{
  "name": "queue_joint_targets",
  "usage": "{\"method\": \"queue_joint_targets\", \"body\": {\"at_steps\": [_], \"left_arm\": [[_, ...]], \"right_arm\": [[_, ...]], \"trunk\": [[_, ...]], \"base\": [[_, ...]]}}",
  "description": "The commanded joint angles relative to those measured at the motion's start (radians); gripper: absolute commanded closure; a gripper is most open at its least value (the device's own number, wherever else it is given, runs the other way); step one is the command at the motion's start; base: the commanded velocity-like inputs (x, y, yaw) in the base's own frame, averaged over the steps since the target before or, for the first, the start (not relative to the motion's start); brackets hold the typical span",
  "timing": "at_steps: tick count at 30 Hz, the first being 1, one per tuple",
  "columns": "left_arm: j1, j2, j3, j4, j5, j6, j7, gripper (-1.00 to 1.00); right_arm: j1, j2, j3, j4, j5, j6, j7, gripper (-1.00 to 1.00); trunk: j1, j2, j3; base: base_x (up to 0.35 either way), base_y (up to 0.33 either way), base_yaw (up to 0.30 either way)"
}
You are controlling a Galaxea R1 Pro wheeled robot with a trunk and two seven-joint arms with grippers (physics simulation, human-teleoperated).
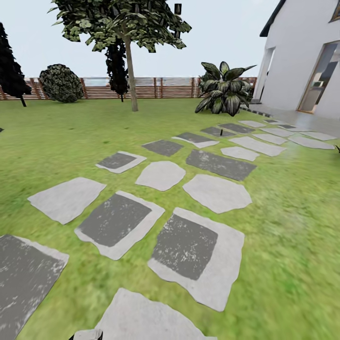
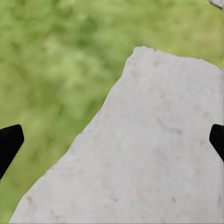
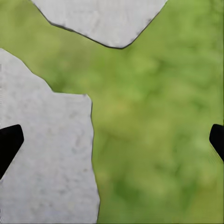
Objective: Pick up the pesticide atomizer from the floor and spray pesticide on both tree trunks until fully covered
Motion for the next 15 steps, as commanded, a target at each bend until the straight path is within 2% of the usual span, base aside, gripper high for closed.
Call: {"method": "queue_joint_targets", "body": {"at_steps": [1,15], "left_arm": [[-0.001,0.000,0.002,0.001,0.001,-0.003,0.000,-1.00],[0.000,-0.001,0.001,0.000,0.001,-0.005,0.000,-1.00]], "right_arm": [[0.000,0.000,0.003,0.001,0.002,-0.003,0.001,-1.00],[0.000,-0.002,0.000,0.005,0.005,-0.004,-0.006,-1.00]], "trunk": [[0.000,0.000,-0.001],[0.000,0.000,-0.001]], "base": [[0.339,0.000,0.000],[0.339,0.000,0.000]]}}
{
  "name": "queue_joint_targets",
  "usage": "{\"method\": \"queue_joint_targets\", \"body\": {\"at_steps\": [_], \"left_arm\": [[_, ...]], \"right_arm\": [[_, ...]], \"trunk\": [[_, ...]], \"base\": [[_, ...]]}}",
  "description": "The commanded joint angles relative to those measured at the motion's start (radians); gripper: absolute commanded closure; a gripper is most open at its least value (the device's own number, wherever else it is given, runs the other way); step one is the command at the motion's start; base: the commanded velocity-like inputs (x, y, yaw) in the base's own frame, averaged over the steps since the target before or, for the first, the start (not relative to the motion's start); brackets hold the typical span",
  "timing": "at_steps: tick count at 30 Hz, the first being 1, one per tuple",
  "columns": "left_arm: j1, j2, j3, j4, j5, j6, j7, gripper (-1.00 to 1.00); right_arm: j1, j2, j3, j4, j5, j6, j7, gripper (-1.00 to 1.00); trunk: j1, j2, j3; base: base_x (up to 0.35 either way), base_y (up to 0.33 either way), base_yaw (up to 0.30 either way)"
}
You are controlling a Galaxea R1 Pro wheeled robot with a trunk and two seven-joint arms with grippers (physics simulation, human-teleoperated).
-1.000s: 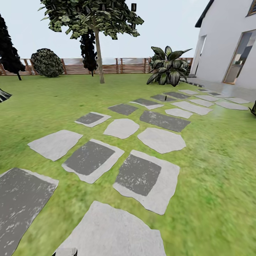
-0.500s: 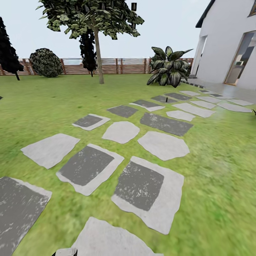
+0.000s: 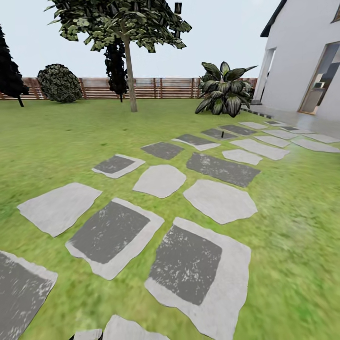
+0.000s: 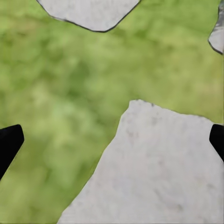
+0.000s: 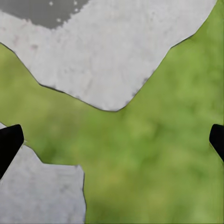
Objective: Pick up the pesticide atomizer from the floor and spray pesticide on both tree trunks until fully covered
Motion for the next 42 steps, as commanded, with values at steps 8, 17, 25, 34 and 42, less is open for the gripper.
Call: {"method": "queue_joint_targets", "body": {"at_steps": [8,17,25,34,42], "left_arm": [[-0.001,0.000,0.002,0.001,0.001,-0.002,0.000,-1.00],[-0.001,0.000,0.003,0.002,0.001,-0.002,0.000,-1.00],[0.000,0.001,0.003,0.001,0.001,-0.003,0.000,-1.00],[0.000,0.001,0.002,0.001,0.000,-0.003,0.000,-1.00],[0.000,0.001,0.001,0.001,0.000,-0.003,0.000,-1.00]], "right_arm": [[0.000,-0.001,0.002,0.003,0.002,-0.003,-0.001,-1.00],[0.000,0.001,0.002,0.003,0.001,-0.002,-0.001,-1.00],[-0.001,0.002,0.002,0.003,0.001,-0.002,-0.001,-1.00],[0.000,0.002,0.002,0.003,0.001,-0.003,0.000,-1.00],[0.000,0.001,0.003,0.004,0.001,-0.002,0.000,-1.00]], "trunk": [[0.000,0.000,-0.001],[0.000,0.000,-0.001],[0.000,0.000,-0.001],[0.000,0.000,-0.001],[0.000,0.000,-0.001]], "base": [[0.339,0.000,-0.056],[0.339,0.000,-0.278],[0.339,0.000,-0.300],[0.339,0.000,-0.144],[0.339,0.000,-0.002]]}}
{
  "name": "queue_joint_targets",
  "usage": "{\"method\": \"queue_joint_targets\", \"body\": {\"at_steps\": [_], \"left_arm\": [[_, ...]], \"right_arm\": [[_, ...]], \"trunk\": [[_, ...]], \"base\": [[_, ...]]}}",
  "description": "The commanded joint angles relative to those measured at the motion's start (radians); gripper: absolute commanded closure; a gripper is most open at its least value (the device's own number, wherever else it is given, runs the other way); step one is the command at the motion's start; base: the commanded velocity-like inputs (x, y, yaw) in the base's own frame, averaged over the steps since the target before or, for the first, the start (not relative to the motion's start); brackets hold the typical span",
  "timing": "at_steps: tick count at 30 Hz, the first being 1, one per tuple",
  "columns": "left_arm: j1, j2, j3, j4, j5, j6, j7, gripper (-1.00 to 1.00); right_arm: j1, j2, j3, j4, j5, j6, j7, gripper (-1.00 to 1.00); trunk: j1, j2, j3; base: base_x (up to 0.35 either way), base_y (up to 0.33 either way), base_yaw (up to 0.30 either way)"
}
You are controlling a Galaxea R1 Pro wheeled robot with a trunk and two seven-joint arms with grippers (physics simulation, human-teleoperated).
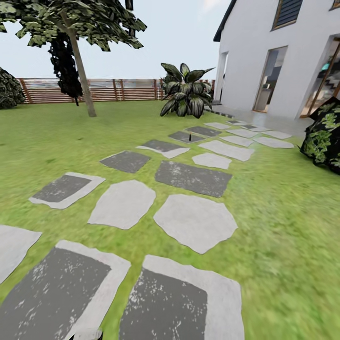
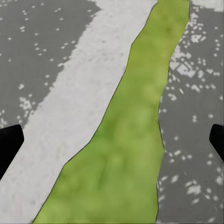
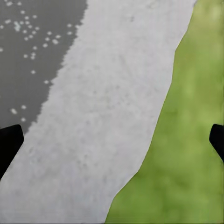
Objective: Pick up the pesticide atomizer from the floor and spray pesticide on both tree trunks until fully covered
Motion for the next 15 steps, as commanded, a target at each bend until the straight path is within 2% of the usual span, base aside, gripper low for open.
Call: {"method": "queue_joint_targets", "body": {"at_steps": [1,15], "left_arm": [[0.000,0.000,0.002,0.001,0.001,-0.003,0.000,-1.00],[-0.001,-0.002,0.002,0.001,0.001,-0.004,0.000,-1.00]], "right_arm": [[0.000,-0.001,0.002,0.001,0.002,-0.003,0.000,-1.00],[0.000,-0.001,0.001,0.001,0.002,-0.003,0.000,-1.00]], "trunk": [[0.000,0.000,-0.001],[0.000,0.000,-0.001]], "base": [[0.339,0.000,0.000],[0.339,0.000,0.000]]}}
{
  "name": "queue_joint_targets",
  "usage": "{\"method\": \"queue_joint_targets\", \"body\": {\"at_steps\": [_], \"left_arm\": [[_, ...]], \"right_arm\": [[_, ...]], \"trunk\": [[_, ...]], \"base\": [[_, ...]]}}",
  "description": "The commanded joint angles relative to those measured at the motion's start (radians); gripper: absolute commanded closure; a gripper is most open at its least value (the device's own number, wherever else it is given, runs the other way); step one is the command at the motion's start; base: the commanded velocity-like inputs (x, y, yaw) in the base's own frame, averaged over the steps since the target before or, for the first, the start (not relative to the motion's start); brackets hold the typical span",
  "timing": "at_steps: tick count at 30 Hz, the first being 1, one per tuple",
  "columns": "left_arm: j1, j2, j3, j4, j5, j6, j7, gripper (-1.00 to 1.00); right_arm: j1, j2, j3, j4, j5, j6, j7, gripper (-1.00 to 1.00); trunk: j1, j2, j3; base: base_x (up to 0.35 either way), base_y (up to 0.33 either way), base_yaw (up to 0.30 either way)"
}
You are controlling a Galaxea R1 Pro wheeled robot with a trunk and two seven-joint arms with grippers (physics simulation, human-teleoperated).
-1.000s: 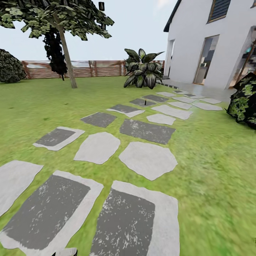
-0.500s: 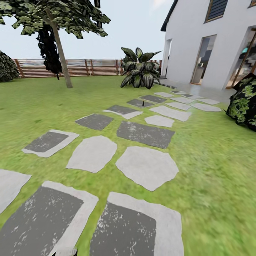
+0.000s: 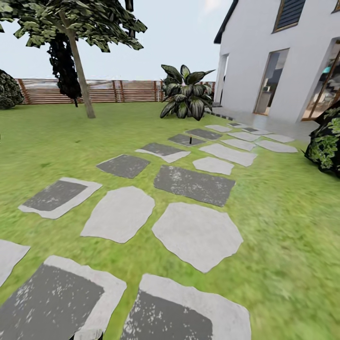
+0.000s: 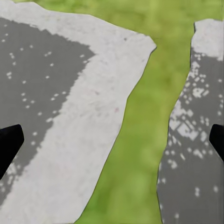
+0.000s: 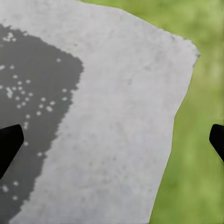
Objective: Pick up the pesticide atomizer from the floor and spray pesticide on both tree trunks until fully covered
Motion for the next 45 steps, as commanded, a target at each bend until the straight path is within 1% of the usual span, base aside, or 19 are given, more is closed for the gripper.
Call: {"method": "queue_joint_targets", "body": {"at_steps": [1,24,32,45], "left_arm": [[-0.001,0.000,0.002,0.001,0.001,-0.003,0.000,-1.00],[-0.001,0.000,0.002,0.002,0.001,-0.003,0.000,-1.00],[-0.001,0.000,0.002,0.001,0.001,-0.003,0.000,-1.00],[-0.001,0.000,0.002,0.002,0.001,-0.003,0.000,-1.00]], "right_arm": [[0.000,-0.001,0.002,0.001,0.002,-0.003,0.000,-1.00],[0.000,0.000,0.002,0.001,0.002,-0.003,0.000,-1.00],[0.000,-0.001,0.003,0.000,0.002,-0.004,0.000,-1.00],[0.000,0.000,0.002,0.000,0.002,-0.003,0.000,-1.00]], "trunk": [[0.000,0.000,-0.001],[0.000,0.000,-0.001],[0.000,0.000,0.004],[0.000,0.000,0.005]], "base": [[0.339,0.000,0.000],[0.339,0.000,0.000],[0.339,0.000,-0.069],[0.339,0.000,-0.005]]}}
